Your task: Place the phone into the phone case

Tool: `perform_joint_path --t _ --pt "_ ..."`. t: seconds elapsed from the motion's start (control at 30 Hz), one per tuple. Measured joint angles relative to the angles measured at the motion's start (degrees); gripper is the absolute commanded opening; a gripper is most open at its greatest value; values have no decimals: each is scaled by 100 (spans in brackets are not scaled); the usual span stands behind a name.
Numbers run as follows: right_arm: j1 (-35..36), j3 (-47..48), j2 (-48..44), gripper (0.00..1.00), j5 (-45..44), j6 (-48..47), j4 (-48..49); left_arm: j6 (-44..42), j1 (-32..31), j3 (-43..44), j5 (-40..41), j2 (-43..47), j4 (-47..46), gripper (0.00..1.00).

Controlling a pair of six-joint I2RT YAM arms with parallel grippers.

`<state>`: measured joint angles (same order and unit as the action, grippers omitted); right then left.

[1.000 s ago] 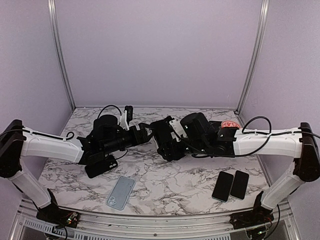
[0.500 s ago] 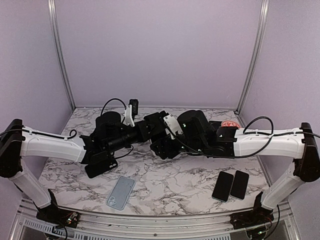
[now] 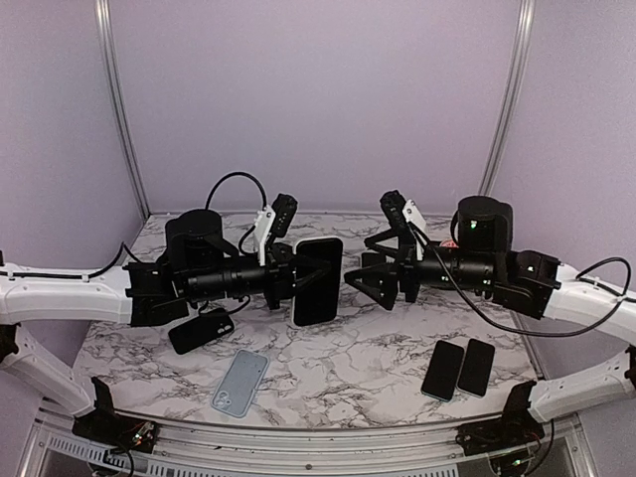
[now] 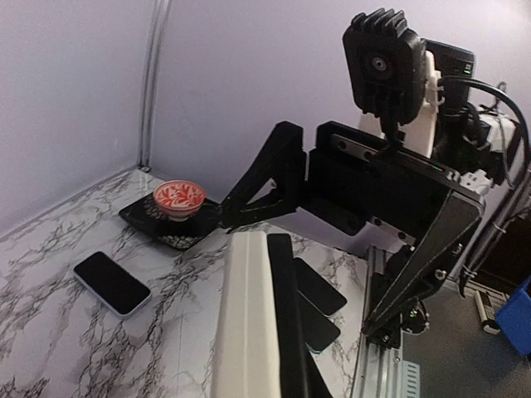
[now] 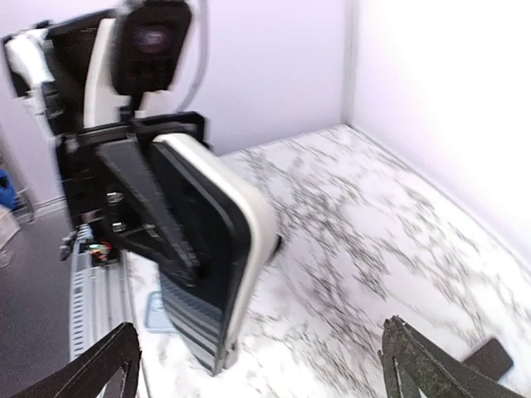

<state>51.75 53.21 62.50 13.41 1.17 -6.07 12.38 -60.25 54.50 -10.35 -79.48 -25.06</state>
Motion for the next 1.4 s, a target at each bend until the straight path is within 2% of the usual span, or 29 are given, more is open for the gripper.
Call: perform_joint_path --t 0.1,0.23,0.4,0.47,0.53,0.57,0.6,0.63,0.77,0.8,0.83,0.87,0.9,0.93,0.97,1.03,1.07,1.13,1.17,1.23,1.27,1.3,1.33,1.37,1.4 --pt "11 2 -260 97 1106 -439 140 -400 -140 4 -501 321 15 0" --pt "15 -28 -173 89 2155 -704 348 -581 -313 50 -988 452 -2 0" --pt "155 -66 98 70 2789 -745 745 -671 -557 162 -1237 452 -37 0" --pt "297 -66 168 59 2857 -826 807 -708 -627 229 -1274 452 -50 0" --pt "389 -66 216 42 2876 -885 817 -737 -686 302 -1270 452 -57 0" --pt "417 -66 240 29 2885 -933 811 -750 -704 334 -1266 455 -70 0" --pt "437 -66 256 3 2896 -957 807 -754 -715 365 -1257 455 -79 0" --pt "439 -66 267 0 2916 -970 796 -776 -723 387 -1235 457 -87 0" --pt "433 -66 271 0 2758 -828 765 -1016 -730 387 -927 476 -87 0" --pt "431 -66 278 17 2736 -826 763 -1038 -730 387 -909 474 -79 0" --pt "433 -66 280 46 2741 -835 761 -1054 -739 387 -892 474 -74 0" --pt "435 -63 278 61 2728 -844 758 -1060 -743 387 -885 476 -76 0" --pt "437 -63 278 66 2710 -903 752 -1029 -745 387 -887 476 -74 0" --pt "439 -63 280 67 2686 -946 721 -1025 -743 387 -890 481 -76 0" --pt "439 -66 280 66 2640 -997 678 -1027 -748 387 -885 492 -81 0" --pt "439 -83 278 54 2586 -1069 634 -1029 -748 387 -866 529 -79 0" --pt "439 -114 273 44 2562 -1102 632 -1032 -748 387 -859 555 -81 0" --pt "439 -216 267 8 2535 -1119 634 -1036 -748 387 -839 614 -81 0" --pt "439 -286 267 0 2522 -1108 645 -1038 -748 387 -833 647 -81 0" --pt "439 -345 271 0 2566 -1086 645 -1086 -748 382 -780 680 -79 0" --pt "439 -345 271 7 2559 -1082 638 -1097 -743 382 -772 680 -74 0" --pt "439 -345 269 34 2568 -1075 643 -1119 -741 382 -745 682 -76 0" --pt "439 -343 269 54 2568 -1084 645 -1132 -741 382 -734 682 -81 0" --pt "439 -339 269 67 2546 -1093 614 -1134 -741 376 -728 682 -81 0" --pt "439 -321 269 74 2507 -1110 542 -1137 -745 356 -715 684 -83 0"
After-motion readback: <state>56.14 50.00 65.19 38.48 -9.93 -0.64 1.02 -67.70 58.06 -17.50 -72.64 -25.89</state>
